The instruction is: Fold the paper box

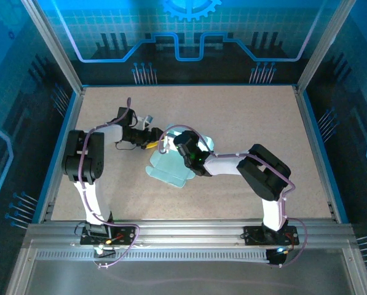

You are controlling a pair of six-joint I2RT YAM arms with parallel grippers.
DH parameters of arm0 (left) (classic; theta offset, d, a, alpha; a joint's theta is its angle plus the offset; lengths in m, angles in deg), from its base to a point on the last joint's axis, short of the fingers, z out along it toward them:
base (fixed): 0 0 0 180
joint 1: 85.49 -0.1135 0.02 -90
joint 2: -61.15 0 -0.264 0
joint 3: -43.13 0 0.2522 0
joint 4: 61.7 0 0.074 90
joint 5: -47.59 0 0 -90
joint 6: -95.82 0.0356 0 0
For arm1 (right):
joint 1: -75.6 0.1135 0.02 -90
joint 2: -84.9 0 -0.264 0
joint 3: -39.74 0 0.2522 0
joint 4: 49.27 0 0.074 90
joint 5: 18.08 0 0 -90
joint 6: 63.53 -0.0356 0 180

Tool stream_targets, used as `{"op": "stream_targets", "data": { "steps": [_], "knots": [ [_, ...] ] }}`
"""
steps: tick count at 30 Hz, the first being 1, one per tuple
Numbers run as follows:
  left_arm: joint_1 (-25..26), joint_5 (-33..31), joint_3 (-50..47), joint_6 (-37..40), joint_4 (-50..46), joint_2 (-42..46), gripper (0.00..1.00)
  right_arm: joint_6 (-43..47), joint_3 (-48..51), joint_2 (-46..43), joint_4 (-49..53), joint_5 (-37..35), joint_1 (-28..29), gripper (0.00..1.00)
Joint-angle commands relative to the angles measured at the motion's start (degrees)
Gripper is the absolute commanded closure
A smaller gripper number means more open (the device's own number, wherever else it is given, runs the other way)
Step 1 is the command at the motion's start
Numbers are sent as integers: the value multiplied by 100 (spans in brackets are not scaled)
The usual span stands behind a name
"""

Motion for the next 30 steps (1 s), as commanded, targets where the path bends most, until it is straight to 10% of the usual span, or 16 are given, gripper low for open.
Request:
{"op": "stream_targets", "data": {
  "steps": [1, 30],
  "knots": [
    [52, 167, -99, 191, 90, 245, 25, -102, -104, -81, 324, 217, -32, 100],
    [166, -701, -126, 154, -120, 247, 28, -865, -542, -306, 1769, 820, -44, 100]
  ]
}}
